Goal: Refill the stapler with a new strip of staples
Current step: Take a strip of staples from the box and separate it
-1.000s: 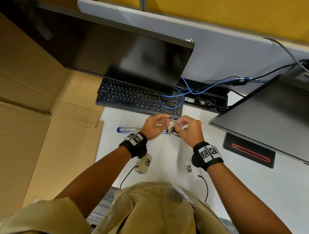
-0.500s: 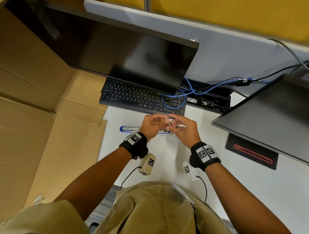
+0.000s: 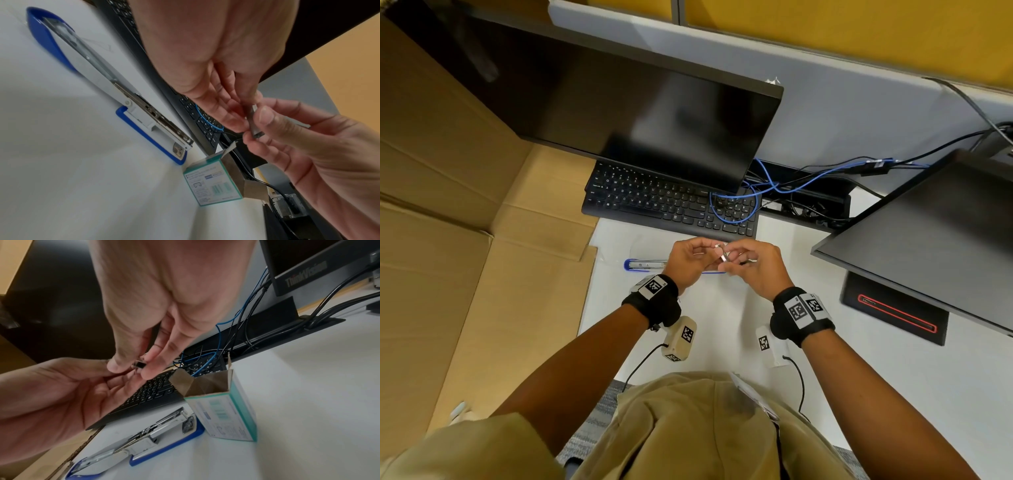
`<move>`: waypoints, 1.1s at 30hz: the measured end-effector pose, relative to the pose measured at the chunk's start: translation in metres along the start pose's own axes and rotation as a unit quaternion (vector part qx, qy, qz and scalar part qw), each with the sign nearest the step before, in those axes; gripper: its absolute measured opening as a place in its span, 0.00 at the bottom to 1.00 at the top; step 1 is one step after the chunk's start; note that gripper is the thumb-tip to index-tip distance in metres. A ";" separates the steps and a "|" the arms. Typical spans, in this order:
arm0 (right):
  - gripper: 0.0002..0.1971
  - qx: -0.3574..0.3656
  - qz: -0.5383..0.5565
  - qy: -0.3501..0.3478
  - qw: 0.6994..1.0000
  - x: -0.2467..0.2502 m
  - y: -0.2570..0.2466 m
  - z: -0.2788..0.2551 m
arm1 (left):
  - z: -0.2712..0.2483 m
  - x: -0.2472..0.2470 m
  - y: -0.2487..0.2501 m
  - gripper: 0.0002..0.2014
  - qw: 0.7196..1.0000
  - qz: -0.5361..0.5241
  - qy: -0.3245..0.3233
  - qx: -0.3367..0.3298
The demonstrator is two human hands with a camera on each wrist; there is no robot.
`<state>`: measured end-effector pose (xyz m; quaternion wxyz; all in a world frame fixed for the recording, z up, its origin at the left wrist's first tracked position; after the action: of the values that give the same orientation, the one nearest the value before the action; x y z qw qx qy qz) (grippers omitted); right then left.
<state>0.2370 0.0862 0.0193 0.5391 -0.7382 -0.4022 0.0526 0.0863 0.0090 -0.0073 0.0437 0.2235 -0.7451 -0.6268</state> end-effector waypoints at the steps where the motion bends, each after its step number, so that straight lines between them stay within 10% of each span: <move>1: 0.22 0.002 0.001 -0.003 1.000 0.001 0.000 -0.001 | 0.000 0.000 0.000 0.10 1.000 -0.002 0.000 0.001; 33: 0.20 -0.008 0.068 0.012 0.998 0.010 0.006 -0.006 | 0.008 0.006 0.003 0.12 1.000 -0.006 0.012 -0.002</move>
<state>0.2496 0.0878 0.0202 0.5333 -0.7687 -0.3446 0.0769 0.0770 0.0146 -0.0078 0.0497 0.2355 -0.7420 -0.6257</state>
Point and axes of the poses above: each hand's wrist, its own z-axis towards the middle knuckle, its own x-axis out of the back of the hand, y = z × x, the point moved 1 cm from there along z, towards the middle knuckle, and after that the axes turned 12 degrees about -x, right-handed, at the moved point
